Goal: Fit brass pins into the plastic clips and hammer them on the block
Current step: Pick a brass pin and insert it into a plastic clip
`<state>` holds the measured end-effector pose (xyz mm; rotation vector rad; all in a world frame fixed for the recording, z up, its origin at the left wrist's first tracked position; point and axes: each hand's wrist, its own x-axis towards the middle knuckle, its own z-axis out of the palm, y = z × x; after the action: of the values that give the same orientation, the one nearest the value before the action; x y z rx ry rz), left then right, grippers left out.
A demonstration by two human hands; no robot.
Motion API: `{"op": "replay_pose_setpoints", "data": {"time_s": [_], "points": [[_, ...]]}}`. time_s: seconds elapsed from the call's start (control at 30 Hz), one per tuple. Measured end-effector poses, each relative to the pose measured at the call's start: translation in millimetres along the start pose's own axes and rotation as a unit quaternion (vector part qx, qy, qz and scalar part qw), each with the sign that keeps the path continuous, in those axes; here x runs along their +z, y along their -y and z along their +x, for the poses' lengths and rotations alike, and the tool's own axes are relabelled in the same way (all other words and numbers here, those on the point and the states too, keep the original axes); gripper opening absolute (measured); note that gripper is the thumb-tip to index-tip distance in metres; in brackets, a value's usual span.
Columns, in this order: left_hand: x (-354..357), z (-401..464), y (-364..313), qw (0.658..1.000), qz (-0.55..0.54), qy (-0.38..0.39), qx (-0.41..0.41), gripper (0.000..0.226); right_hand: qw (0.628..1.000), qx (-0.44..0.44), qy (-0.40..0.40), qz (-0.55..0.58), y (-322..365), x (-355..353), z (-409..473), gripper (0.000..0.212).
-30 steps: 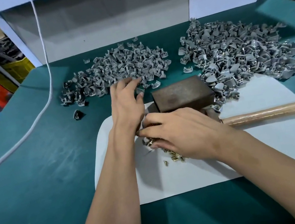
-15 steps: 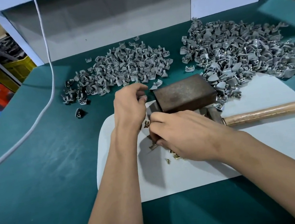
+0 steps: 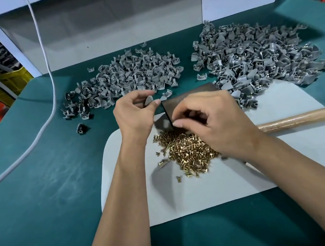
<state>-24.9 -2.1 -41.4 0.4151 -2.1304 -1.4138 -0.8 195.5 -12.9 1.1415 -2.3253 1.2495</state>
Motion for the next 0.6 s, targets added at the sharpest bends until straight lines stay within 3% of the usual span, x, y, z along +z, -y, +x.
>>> {"op": "replay_pose_setpoints", "data": {"time_s": [0.2, 0.33, 0.43, 0.6], "points": [[7.1, -5.7, -14.4, 0.991, -0.125, 0.012, 0.053, 0.022, 0.995, 0.064, -0.074, 0.031, -12.7, -15.5, 2.6, 0.014], [13.5, -14.2, -25.9, 0.958, -0.264, 0.103, 0.036, 0.028, 0.989, 0.096, -0.105, 0.045, -19.1, -19.9, 3.1, 0.018], [16.1, -18.2, -30.5, 0.941, -0.283, 0.181, 0.029, 0.038, 0.987, 0.084, -0.130, 0.045, -19.7, -22.3, 4.1, 0.018], [15.8, -19.9, -32.3, 0.920, -0.290, 0.260, 0.035, 0.034, 0.988, 0.047, -0.144, -0.015, -20.3, -28.9, 5.8, 0.023]]}}
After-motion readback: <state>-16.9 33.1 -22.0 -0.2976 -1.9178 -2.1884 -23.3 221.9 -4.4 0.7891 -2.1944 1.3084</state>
